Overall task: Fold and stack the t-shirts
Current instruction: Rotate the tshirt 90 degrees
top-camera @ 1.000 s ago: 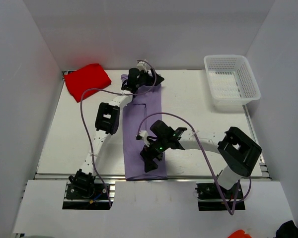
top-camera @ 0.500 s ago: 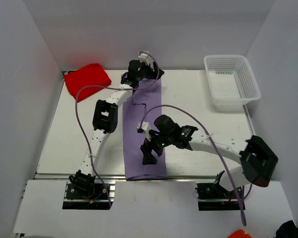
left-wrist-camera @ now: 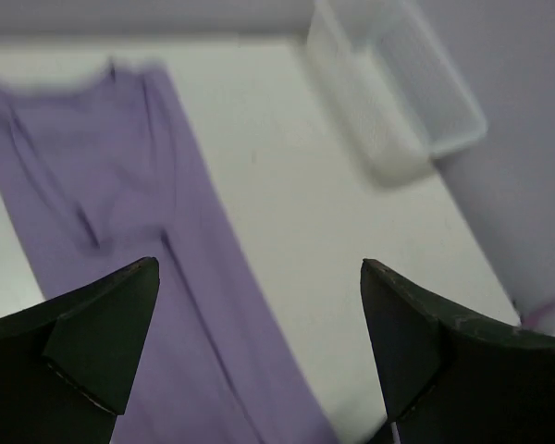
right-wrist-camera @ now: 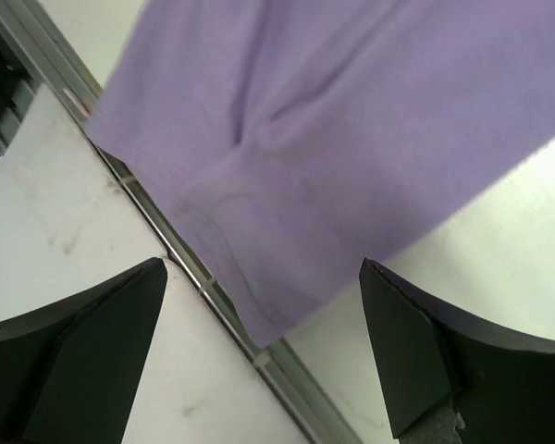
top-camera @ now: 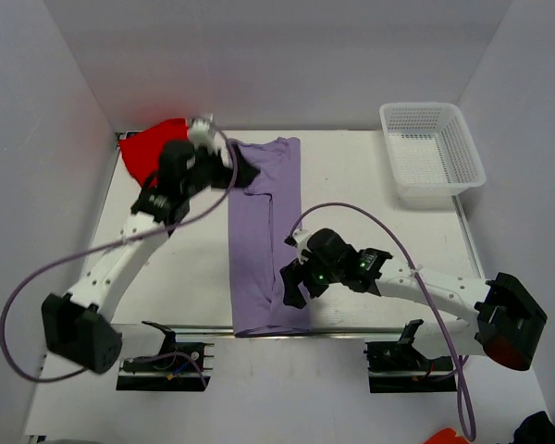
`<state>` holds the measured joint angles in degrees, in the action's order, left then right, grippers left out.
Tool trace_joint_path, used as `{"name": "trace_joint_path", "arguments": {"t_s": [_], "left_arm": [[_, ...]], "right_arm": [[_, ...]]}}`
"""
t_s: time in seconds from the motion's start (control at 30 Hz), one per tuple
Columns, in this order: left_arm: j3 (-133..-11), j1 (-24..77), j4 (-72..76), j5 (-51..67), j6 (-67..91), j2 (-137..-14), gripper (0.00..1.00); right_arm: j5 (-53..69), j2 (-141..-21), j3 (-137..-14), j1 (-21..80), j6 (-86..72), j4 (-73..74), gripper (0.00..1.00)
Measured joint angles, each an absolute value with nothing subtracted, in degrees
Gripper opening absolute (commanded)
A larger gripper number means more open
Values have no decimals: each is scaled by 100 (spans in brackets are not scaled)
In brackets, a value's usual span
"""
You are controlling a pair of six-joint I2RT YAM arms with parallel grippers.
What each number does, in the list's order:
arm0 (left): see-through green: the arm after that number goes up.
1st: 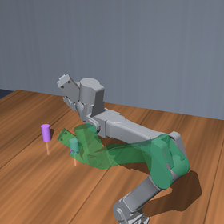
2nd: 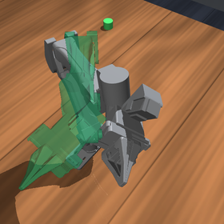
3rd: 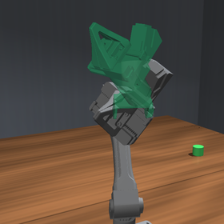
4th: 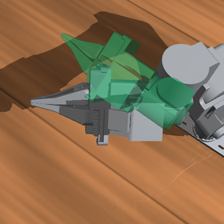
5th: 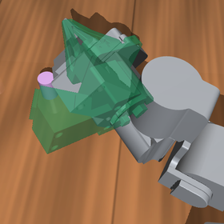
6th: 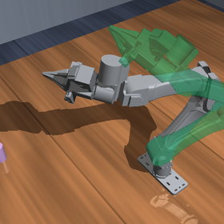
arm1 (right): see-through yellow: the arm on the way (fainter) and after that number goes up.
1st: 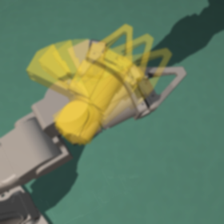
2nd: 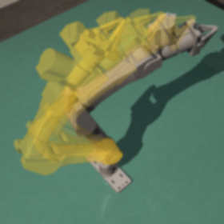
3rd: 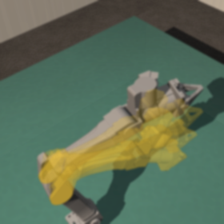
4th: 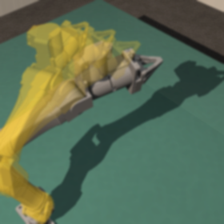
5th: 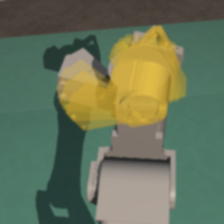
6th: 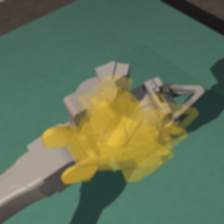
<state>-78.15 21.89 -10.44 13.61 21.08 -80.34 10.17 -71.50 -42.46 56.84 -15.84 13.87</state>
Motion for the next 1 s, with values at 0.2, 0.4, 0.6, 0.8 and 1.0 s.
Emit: {"name": "trace_joint_path", "arguments": {"t_s": [0.2, 0.4, 0.6, 0.8, 1.0], "left_arm": [[-4117, 2311, -1938, 1667, 2792, -6479, 100], [-3374, 2534, -3444, 2091, 2919, -5293, 94], [-2672, 2740, -3826, 2801, 2947, -4724, 83], [-2392, 2956, -4278, 2923, 3068, -4547, 78], [-1935, 3166, -3852, 2934, 3288, -4624, 73]], "right_arm": [[954, -7120, -3953, 5671, -2071, 1684, 90], [941, -6713, -3369, 5669, -2716, 1706, 90], [987, -6460, -2792, 5671, -3323, 1369, 85], [1153, -6458, -2530, 5673, -3861, 869, 80], [1234, -6602, -2530, 5682, -4097, 528, 76]]}}
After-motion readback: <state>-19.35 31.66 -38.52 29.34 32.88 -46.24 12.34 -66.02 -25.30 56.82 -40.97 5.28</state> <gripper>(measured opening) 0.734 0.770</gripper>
